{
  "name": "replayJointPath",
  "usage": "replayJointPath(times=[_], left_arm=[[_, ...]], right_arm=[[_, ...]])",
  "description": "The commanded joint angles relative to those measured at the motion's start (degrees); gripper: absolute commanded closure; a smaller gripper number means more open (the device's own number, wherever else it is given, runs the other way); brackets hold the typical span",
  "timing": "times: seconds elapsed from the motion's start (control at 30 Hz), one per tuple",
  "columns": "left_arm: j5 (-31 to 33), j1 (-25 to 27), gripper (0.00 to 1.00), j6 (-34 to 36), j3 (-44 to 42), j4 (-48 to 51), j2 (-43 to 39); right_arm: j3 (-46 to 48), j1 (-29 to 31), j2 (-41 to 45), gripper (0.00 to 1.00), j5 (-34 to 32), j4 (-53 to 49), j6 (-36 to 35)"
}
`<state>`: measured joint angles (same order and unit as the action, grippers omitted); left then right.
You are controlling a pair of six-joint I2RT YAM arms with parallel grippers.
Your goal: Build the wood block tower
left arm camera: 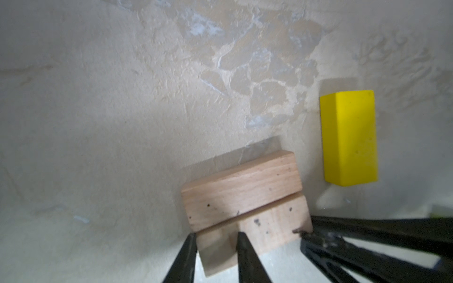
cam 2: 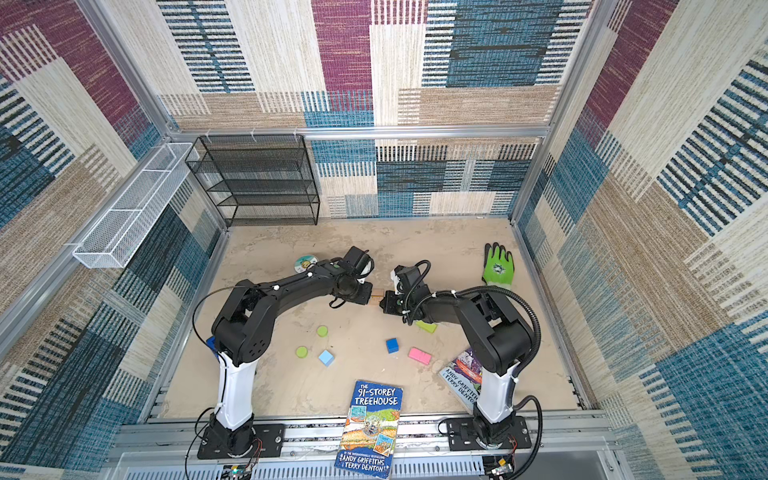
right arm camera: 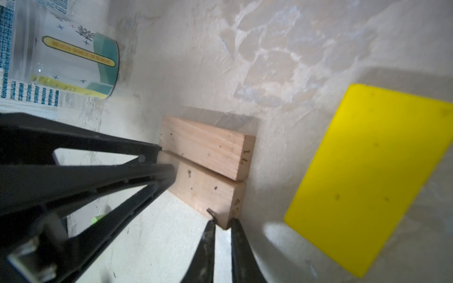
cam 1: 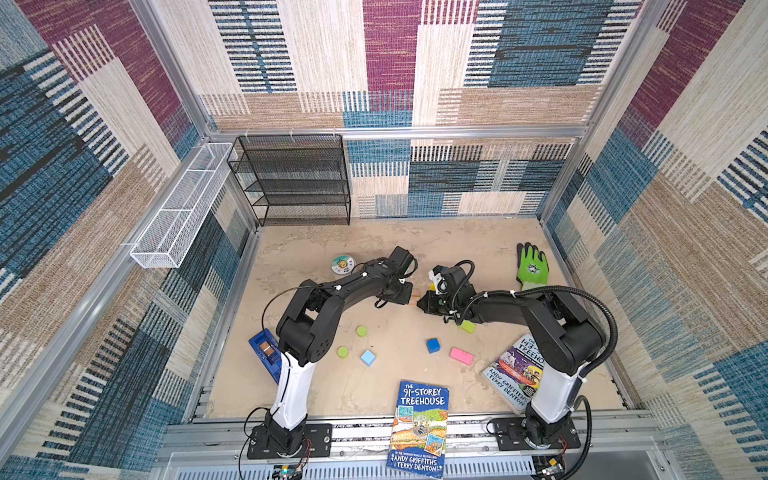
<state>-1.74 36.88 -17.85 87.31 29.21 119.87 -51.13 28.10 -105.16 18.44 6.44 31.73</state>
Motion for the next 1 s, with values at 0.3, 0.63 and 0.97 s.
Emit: replayJointPath(times=[0.3, 0.63, 0.97], left_arm=[[-3.34, 0.38, 0.47, -0.24, -0.27, 3.59, 0.21], [-1.30, 0.22, 0.36, -0.44, -1.31, 3.72, -2.25], [-1.19, -0.28, 0.34, -0.52, -2.98, 3.59, -6.12]], right_arm=[[0.44, -0.06, 0.72, 0.73, -2.27, -0.15, 1.14], [1.04, -0.06, 3.34, 0.61, -2.40, -0.71, 1.07], [2.17, -0.06, 5.60, 0.59, -2.21, -1.28, 1.03]])
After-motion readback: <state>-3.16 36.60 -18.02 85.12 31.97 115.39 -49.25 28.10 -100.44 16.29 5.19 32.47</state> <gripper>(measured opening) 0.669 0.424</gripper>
